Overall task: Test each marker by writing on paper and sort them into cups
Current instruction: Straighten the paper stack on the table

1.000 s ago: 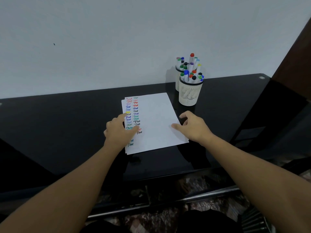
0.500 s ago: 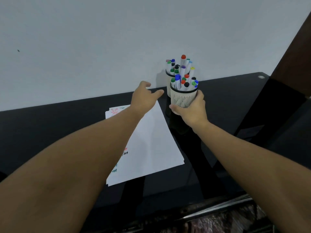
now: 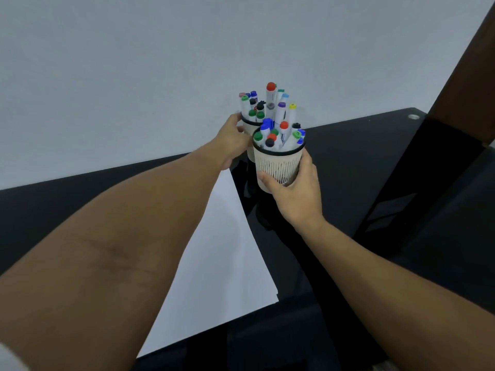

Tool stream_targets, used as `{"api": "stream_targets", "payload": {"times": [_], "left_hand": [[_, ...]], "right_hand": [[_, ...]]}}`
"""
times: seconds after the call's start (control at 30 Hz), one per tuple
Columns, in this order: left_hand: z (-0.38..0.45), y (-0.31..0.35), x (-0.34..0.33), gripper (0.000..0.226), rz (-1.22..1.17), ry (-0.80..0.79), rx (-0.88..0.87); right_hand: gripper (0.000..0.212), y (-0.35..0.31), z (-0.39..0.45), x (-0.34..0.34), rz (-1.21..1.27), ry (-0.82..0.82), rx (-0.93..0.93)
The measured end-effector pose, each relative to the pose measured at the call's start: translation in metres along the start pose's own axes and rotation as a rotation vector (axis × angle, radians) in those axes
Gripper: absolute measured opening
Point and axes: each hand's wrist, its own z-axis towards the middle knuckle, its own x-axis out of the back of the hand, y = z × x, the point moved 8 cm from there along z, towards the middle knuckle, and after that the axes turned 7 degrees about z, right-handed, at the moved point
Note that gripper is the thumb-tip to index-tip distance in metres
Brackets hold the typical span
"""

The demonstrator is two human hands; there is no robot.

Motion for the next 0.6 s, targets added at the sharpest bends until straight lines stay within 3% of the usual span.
{"api": "stream_targets", "payload": {"times": [0.13, 0.4, 0.6], "left_hand": [[-0.001, 0.006, -0.003, 0.059, 0.019, -0.009, -0.044], [-0.025, -0.001, 0.02, 0.076, -0.033, 0.053, -0.062], [-0.067, -0.019, 0.096, 0.071, -0.096, 0.244, -0.08]], "right_hand": [[0.098, -0.001, 0.0, -0.001, -0.015, -0.009, -0.002], [0.093, -0.003, -0.001, 0.0, 0.022, -0.012, 0.0], [0.085, -0.018, -0.009, -0.005, 0.022, -0.08, 0.018]]}}
